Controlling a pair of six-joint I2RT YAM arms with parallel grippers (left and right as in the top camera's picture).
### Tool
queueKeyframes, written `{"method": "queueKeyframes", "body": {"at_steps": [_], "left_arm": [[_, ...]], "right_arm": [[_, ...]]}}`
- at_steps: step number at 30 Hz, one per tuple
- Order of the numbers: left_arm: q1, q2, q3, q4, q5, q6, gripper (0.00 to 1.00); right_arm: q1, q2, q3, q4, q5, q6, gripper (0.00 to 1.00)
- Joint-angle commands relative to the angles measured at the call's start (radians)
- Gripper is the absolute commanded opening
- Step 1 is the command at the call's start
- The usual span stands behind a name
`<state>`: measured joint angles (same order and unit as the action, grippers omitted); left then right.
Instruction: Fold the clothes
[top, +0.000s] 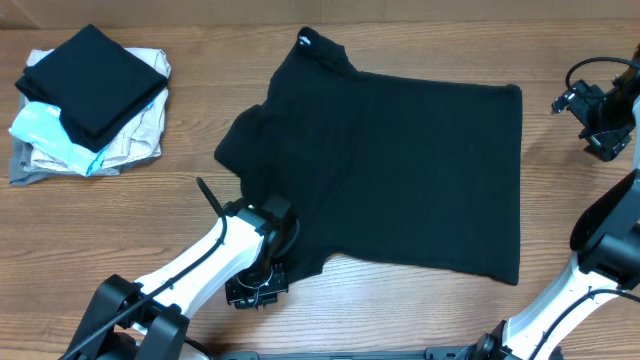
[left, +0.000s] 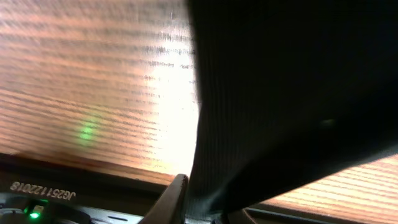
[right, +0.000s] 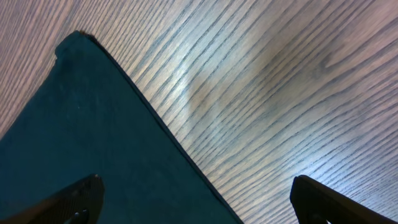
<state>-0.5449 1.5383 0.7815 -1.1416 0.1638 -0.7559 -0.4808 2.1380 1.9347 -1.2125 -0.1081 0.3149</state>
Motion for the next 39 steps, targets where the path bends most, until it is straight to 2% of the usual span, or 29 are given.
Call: {"method": "queueKeyframes", "body": {"at_steps": [1,3,4,5,9,14,15,16,17,20,27,34,39], "left_arm": [[-0.005,-0.008,-0.018,0.002,0.018,0.005,0.30],[-0.005,-0.007,-0.018,0.018,0.018,0.020,0.58],[-0.005,-0.008,-0.018,0.021,0.017,0.020,0.65],[-0.003,-0.008,-0.016,0.022,0.017,0.025,0.66],[-0.003,-0.011,0.024,0.000,0.016,0.095,0.56],[-0.006,-0.016,0.167,-0.020,0.016,0.189,0.52],[-0.008,-0.016,0.185,-0.005,0.016,0.217,0.46],[-0.011,-0.016,0.198,0.015,0.016,0.244,0.30],[-0.013,-0.016,0.204,0.040,0.017,0.272,0.04],[-0.011,-0.016,0.205,0.134,0.005,0.314,0.04],[0.061,-0.016,0.207,0.294,0.021,0.315,0.04],[0.141,-0.016,0.308,0.241,0.019,0.400,0.04],[0.195,-0.017,0.424,0.172,0.020,0.425,0.04]], "right_arm": [[0.003,-0.028,0.002,0.004,-0.005,0.007,1.00],[0.003,-0.028,0.002,0.005,-0.005,0.007,1.00],[0.003,-0.028,0.002,0.005,-0.005,0.007,1.00],[0.003,-0.028,0.002,0.005,-0.005,0.007,1.00],[0.003,-0.028,0.002,0.004,-0.005,0.007,1.00],[0.003,-0.028,0.002,0.005,-0.005,0.007,1.00],[0.003,-0.028,0.002,0.005,-0.005,0.007,1.00],[0.003,-0.028,0.002,0.004,-0.005,0.007,1.00],[0.003,-0.028,0.002,0.004,-0.005,0.007,1.00],[0.003,-0.028,0.002,0.005,-0.005,0.007,1.00],[0.003,-0.028,0.002,0.004,-0.005,0.007,1.00],[0.003,-0.028,0.002,0.052,-0.029,0.008,1.00],[0.003,-0.028,0.002,0.008,-0.287,0.006,1.00]]}}
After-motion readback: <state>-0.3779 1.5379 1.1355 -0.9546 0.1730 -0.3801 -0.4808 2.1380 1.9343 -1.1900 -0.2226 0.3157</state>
